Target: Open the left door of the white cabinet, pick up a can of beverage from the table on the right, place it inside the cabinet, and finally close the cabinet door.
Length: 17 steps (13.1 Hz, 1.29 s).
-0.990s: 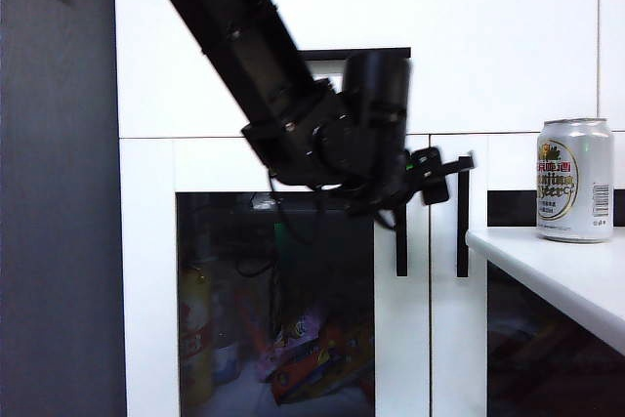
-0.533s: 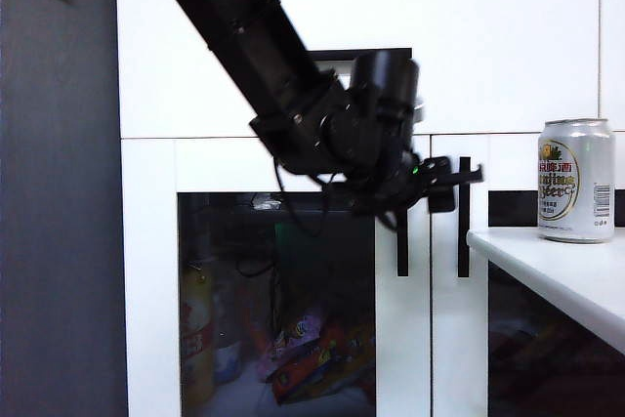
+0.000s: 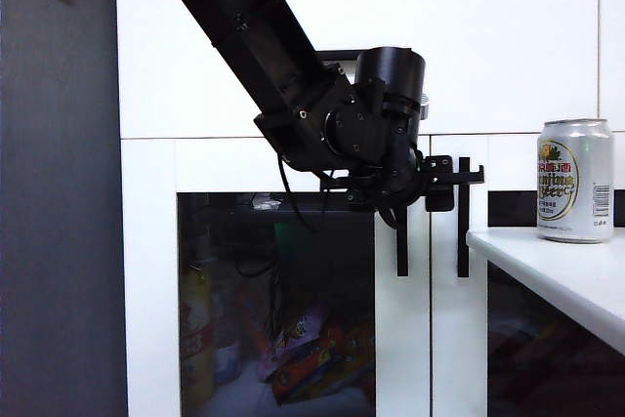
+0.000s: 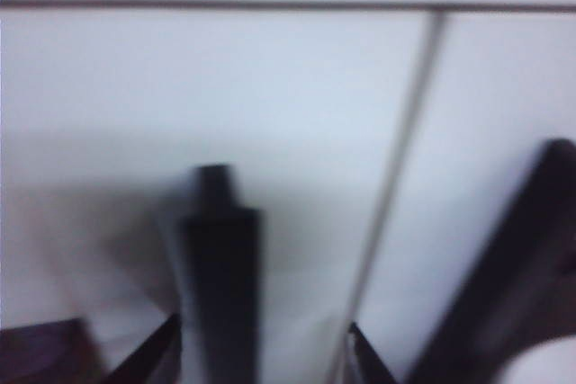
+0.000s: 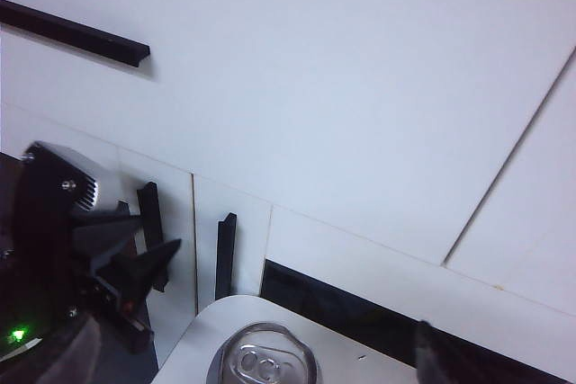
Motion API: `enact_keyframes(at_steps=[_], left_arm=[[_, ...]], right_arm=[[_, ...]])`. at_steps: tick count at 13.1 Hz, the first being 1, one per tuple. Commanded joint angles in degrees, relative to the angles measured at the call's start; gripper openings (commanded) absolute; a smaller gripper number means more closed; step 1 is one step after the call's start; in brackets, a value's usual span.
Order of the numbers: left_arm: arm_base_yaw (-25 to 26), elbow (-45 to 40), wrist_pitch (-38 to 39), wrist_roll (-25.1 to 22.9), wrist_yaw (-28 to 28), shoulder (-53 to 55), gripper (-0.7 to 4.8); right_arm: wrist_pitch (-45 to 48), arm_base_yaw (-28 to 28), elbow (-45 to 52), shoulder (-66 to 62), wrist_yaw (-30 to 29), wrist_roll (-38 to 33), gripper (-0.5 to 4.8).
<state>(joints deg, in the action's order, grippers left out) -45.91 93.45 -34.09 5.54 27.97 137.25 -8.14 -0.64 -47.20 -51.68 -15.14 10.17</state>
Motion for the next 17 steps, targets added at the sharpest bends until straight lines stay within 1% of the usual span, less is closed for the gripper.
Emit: enact_keyframes(at_steps=[1,4,5,6,8,10,17], left_arm=[[1.0,0.8,-3.1,-0.6,3.9,-0.3,2.38],[1.0,0.8,-3.3,-0.6,4.0,-0.3,2.34],[1.0,0.8,-3.3,-0.4,3.9,-0.3,1.44],[1.0,0.8,-3.3,-0.4,3.3,-0.3,-0.17],[1.0,0.8,-4.2,-0.5,1.3,-0.3,-0.06],[0.9,0.8,-7.2,-0.6,1.3,-0.3,-0.05],[0.5,0.7,-6.7,-0.6,1.3,-0.3,-0.05]], right_arm=[[0.6,0.0,-0.2,0.2,0.0,0.2,4.79],[0.5,0.0,-0.2,0.2,0.0,0.4,4.79],[0.4,0.0,-0.2,0.2,0.0,0.4,4.79],[0.4,0.0,-0.2,0.2,0.0,0.4,4.79],[0.4,0.0,-0.2,0.1,0.0,0.4,4.79],[0.5,0.0,-0.2,0.1,0.1,0.4,4.79],[2.6,0.0,-0.2,0.9,0.0,0.3,4.79]])
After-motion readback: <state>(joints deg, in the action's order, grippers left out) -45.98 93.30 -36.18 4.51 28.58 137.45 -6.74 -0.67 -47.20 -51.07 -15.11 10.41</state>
